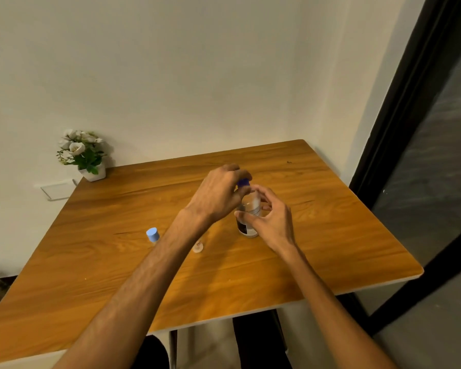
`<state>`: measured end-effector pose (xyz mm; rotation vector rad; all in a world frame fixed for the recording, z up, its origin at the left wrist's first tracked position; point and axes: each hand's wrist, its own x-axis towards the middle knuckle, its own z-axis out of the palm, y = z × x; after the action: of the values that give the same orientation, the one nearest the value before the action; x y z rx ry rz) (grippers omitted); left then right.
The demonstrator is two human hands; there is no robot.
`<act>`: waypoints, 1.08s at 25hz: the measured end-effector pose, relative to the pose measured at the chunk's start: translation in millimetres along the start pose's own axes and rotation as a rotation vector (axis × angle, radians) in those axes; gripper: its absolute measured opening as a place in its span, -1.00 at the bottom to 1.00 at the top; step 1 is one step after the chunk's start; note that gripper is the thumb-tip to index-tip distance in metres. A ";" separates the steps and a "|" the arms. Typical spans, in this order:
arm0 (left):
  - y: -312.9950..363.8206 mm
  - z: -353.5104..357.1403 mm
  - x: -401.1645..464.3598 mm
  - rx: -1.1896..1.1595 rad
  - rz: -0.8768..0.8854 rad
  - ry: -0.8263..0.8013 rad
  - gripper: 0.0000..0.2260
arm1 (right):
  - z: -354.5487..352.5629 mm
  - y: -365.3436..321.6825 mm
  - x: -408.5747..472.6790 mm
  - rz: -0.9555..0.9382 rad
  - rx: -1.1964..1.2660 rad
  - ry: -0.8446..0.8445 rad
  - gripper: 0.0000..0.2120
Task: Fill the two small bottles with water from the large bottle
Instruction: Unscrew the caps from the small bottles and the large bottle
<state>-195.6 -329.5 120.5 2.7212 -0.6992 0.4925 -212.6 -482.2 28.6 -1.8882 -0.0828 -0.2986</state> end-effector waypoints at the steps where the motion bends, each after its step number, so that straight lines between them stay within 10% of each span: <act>1: 4.2 4.4 1.1 -0.054 -0.031 0.089 -0.72 | -6.5 2.7 -2.9 0.003 0.002 0.025 -0.23; 5: 18.8 29.9 -3.1 -0.395 -0.275 0.370 -0.72 | -34.0 15.2 -13.0 0.023 -0.002 0.116 -0.24; 16: 23.0 122.2 -53.5 -0.352 -0.493 -0.059 -0.66 | -51.2 21.0 -33.1 -0.027 -0.108 0.163 -0.07; 21: 29.9 95.5 -84.8 -0.334 -0.421 0.200 -0.67 | -36.7 5.6 -65.8 -0.332 -0.048 0.454 -0.68; 24: 13.0 66.0 -116.1 -0.179 -0.377 0.516 -0.82 | -3.8 -3.7 -80.0 -0.273 0.084 0.265 -0.85; 27: -17.6 39.9 -132.6 -0.045 -0.453 0.443 -0.76 | 45.4 -12.1 -75.7 -0.093 -0.039 -0.056 -0.64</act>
<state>-285.8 -274.7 29.3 2.4804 0.0207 0.9005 -280.5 -428.7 7.3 -1.9349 -0.2041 -0.3130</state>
